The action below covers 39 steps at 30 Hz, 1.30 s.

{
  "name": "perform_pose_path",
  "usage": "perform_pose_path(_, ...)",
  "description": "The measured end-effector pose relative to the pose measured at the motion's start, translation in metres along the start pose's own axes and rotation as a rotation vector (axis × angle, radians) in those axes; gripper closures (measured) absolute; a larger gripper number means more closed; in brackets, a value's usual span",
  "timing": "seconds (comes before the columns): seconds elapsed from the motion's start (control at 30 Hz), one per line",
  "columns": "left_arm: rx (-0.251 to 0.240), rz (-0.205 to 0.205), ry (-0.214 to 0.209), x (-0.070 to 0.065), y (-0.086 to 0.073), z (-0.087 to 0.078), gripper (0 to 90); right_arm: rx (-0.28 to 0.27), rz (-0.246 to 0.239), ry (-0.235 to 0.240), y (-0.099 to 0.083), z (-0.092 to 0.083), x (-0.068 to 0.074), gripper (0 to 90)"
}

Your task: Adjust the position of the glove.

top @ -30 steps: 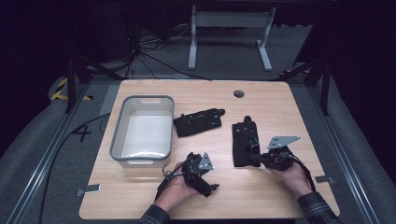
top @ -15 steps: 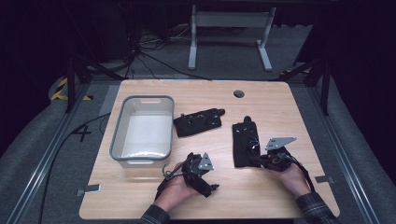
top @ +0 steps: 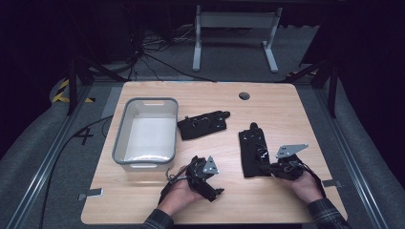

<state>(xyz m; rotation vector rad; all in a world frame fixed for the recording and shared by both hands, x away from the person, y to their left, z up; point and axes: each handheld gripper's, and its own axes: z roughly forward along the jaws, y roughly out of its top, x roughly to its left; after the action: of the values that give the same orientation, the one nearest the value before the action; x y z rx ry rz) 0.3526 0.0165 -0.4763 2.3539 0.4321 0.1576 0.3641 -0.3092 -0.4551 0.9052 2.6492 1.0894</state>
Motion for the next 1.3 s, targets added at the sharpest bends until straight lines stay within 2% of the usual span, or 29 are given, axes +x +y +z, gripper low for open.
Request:
perform_pose_path(0.43, 0.0, 0.003, -0.002, 0.0, 0.0, 0.0, 0.0, 0.008, 0.022, 0.015, -0.018, -0.015, 0.015, 90.0)
perform_pose_path(1.3, 0.0, 0.004, -0.003, 0.0, 0.0, 0.0, 0.1, 0.029, -0.012, 0.056, -0.037, -0.03, 0.045, 90.0)
